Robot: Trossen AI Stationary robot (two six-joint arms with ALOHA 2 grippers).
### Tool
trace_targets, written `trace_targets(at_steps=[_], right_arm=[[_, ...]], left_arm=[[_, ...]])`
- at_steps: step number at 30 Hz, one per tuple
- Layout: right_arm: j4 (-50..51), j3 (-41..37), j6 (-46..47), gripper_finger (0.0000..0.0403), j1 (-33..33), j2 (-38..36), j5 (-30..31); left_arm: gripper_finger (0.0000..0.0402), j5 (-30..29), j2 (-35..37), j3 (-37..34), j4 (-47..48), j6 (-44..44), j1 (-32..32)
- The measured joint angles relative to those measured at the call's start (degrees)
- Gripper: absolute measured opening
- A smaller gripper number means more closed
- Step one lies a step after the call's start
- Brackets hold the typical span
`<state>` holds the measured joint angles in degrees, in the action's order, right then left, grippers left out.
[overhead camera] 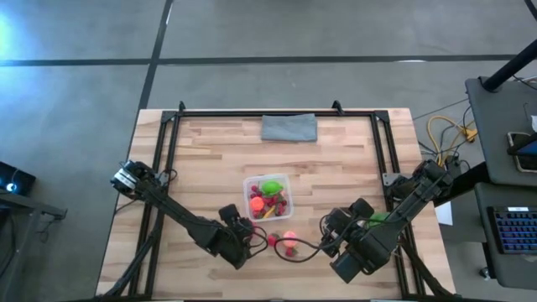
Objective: Pick and placing Produce into tupperware
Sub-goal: Put the red apple into the transparent container
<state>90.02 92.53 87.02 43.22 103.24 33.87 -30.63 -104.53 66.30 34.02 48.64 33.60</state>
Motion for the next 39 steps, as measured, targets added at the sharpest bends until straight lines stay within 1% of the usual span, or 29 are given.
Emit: trace_targets(at_steps=[12,17,21,26,29,34,37,39], right_arm=[[0.00,0.00,-0.68,0.0370,0.00,0.00,0.02],[0.00,0.00,-0.68,0.0370,0.00,0.00,0.02],[0.00,0.00,-0.68,0.0370,0.00,0.00,0.04],[0.00,0.00,-0.68,0.0370,0.00,0.00,0.04],[0.00,-0.02,-0.91,0.0370,0.00,0.00,0.05],[-0.02,-0.07,-1.57,0.0370,0.00,0.00,0.17],[-0.01,-0.09,-1.63,0.0370,0.00,0.00,0.22],[-0.01,-0.12,-1.74,0.0370,0.00,0.00,0.23]], left_arm=[[0.0273,0.32,0.11,-0.02,-0.18,-1.11,-1.24],[0.0253,0.48,0.23,-0.02,-0.13,-3.80,-1.24],[0.0233,1.16,0.52,-0.02,-0.08,-4.28,-1.25],[0.0228,1.77,0.79,-0.02,0.04,-4.33,-1.24],[0.0227,3.61,1.57,-0.02,2.13,-4.29,-1.26],[0.0226,7.63,4.24,0.15,8.49,-4.02,-0.81],[0.0225,7.27,7.96,0.31,10.51,-3.50,-0.52],[0.0225,5.96,11.11,0.31,11.21,-2.54,-0.56]])
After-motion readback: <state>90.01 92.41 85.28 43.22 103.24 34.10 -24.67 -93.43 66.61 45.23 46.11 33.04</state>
